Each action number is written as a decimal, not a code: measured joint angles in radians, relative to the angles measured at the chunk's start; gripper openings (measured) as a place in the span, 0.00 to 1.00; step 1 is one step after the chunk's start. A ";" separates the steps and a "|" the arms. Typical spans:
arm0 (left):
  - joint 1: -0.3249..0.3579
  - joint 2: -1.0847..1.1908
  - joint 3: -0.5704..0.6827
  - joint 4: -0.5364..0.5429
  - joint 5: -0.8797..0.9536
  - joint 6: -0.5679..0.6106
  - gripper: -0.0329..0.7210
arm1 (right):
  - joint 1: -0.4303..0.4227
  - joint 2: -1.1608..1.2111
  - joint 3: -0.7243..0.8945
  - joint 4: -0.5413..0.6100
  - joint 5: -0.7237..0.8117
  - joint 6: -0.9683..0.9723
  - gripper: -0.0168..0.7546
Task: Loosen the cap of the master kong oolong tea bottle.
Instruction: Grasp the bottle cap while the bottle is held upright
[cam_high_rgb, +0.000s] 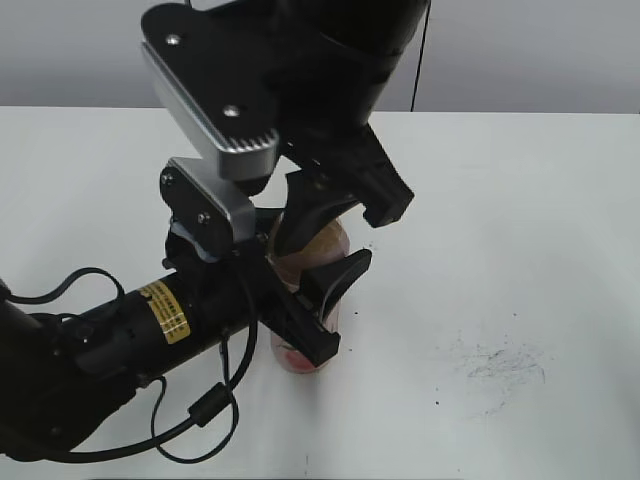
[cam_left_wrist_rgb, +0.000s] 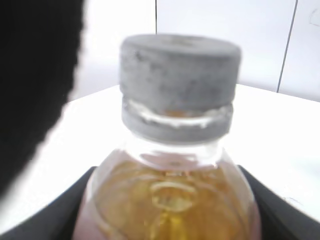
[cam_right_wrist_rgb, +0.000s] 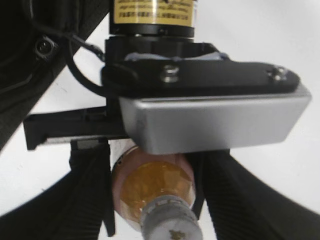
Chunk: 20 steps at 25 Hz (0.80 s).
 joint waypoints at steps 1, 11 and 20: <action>0.000 0.000 0.000 0.000 0.000 0.000 0.64 | 0.000 0.000 0.000 0.001 0.000 0.088 0.59; 0.000 0.000 0.000 0.013 -0.002 0.003 0.64 | 0.000 0.000 0.000 -0.042 -0.006 0.793 0.59; -0.002 0.000 0.000 0.018 -0.003 0.005 0.64 | 0.002 -0.003 -0.001 -0.210 -0.016 1.457 0.69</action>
